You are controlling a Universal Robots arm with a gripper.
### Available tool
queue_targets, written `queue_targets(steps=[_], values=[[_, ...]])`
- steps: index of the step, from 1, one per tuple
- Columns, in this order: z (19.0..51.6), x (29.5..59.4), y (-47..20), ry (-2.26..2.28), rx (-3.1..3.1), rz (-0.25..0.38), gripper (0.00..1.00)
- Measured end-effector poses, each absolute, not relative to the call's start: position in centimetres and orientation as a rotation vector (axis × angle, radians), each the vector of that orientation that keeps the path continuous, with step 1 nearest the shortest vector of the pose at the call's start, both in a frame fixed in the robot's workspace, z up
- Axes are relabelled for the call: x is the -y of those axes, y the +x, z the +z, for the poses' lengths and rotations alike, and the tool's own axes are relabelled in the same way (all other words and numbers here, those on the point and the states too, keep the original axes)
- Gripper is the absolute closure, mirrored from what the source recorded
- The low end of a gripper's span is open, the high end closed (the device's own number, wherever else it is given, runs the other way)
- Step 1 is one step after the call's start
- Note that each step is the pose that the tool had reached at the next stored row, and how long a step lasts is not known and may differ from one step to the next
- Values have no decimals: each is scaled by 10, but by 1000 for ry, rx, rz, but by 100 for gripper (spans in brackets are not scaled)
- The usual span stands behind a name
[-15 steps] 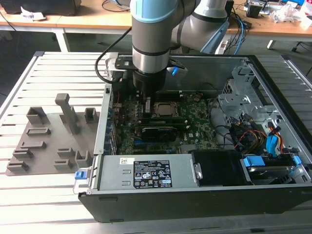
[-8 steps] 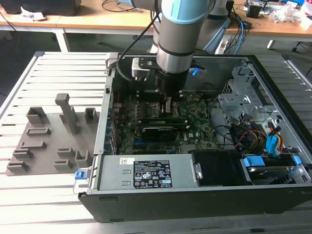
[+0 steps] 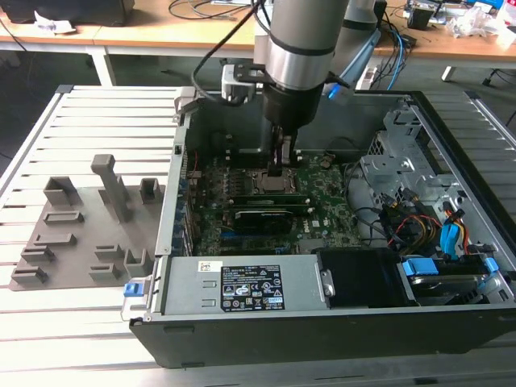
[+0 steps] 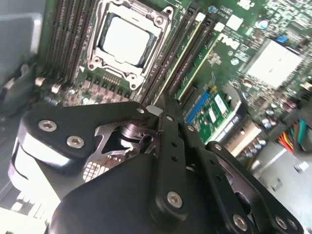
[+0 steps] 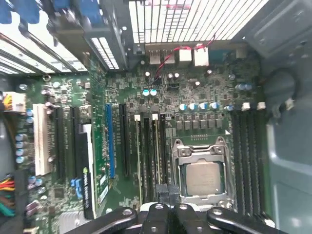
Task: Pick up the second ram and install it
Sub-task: 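Press down the second ram until it locks into place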
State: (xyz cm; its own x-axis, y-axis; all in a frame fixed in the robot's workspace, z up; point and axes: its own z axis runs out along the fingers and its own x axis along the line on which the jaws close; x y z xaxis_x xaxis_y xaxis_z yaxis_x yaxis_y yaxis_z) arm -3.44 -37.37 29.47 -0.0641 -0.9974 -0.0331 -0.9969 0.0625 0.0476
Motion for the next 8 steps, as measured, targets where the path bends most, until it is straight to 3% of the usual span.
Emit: queue_targets(steps=[8], values=[[296, 374, -34, 2144, 2285, -92, 89]])
